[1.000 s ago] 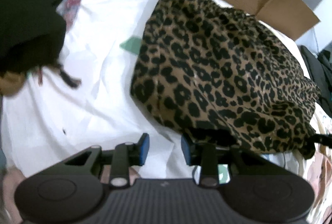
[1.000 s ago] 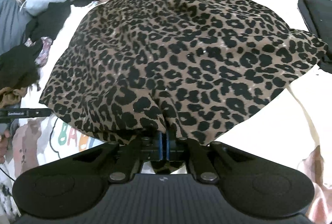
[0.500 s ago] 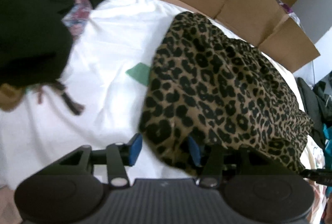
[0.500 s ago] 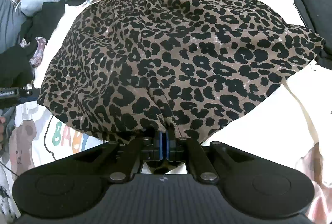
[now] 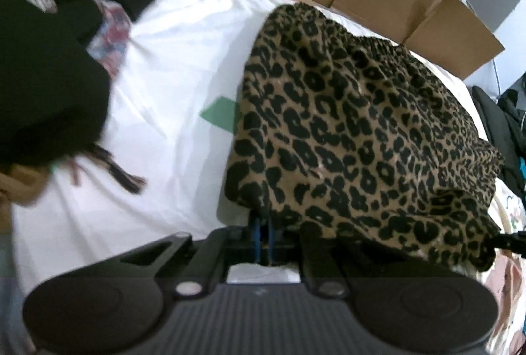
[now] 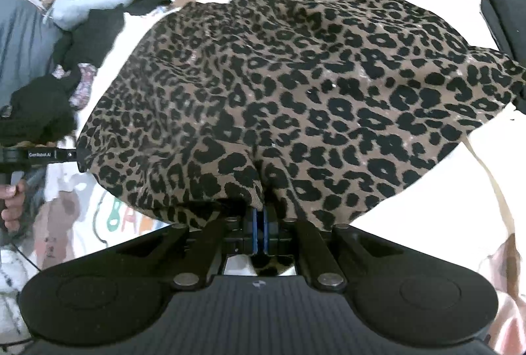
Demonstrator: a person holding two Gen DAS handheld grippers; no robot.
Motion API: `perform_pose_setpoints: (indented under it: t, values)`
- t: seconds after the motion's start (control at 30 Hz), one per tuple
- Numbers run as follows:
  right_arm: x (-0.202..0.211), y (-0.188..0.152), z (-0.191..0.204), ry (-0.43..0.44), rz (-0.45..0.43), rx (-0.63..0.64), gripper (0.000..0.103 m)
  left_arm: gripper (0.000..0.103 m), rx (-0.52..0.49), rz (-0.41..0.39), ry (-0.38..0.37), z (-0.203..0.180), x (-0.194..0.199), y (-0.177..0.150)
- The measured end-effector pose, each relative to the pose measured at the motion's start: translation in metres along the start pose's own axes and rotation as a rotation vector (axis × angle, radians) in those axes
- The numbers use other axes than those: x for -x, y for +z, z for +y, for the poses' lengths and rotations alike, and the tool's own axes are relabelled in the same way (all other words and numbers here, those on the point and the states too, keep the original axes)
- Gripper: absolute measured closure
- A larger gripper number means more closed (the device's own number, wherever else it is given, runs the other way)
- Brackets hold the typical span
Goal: Fold clothes
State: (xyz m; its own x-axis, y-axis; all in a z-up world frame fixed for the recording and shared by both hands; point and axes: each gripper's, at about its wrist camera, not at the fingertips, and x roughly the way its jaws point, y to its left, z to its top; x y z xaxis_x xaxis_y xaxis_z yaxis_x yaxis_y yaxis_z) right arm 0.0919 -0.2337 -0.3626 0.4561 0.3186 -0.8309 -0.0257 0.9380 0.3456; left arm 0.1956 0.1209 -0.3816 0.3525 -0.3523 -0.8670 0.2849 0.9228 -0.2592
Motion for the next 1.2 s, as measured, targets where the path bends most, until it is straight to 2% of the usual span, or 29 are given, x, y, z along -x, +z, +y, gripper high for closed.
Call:
perform_pose_setpoints:
  t: [0.2,0.3,0.5,0.6,0.67,0.83,0.93,1.03,1.13,1.2]
  values:
    - [0.000,-0.002,0.008,0.033,0.020,0.043,0.102,0.100,-0.046,0.029,0.071,0.008,0.022,0.015]
    - [-0.006,-0.006,0.008,0.046,0.046,0.050,0.102,0.100,-0.092,0.040,0.096,0.006,0.020,0.018]
    - [-0.023,-0.022,0.012,0.048,0.111,0.084,0.102,0.098,-0.064,0.039,0.131,0.018,0.007,0.014]
    - [-0.029,-0.029,0.013,0.036,0.136,0.093,0.102,0.089,0.011,0.035,0.114,0.029,-0.001,0.007]
    - [-0.030,-0.028,0.010,0.028,0.135,0.081,0.102,0.077,0.052,0.037,0.105,0.035,-0.005,0.000]
    - [-0.029,-0.019,0.003,0.008,0.128,0.061,0.102,0.064,0.120,0.035,0.050,0.044,-0.006,-0.012]
    - [-0.030,-0.016,0.004,0.002,0.128,0.062,0.102,0.051,0.132,0.021,0.033,0.045,-0.007,-0.017]
    - [-0.032,-0.013,0.003,-0.006,0.124,0.059,0.102,0.049,0.128,0.022,0.067,0.046,-0.014,-0.020]
    - [-0.032,-0.013,0.002,-0.016,0.121,0.054,0.102,0.050,0.146,0.009,0.049,0.048,-0.018,-0.022]
    - [-0.032,-0.013,0.003,-0.018,0.123,0.060,0.102,0.050,0.125,0.010,0.031,0.043,-0.020,-0.023]
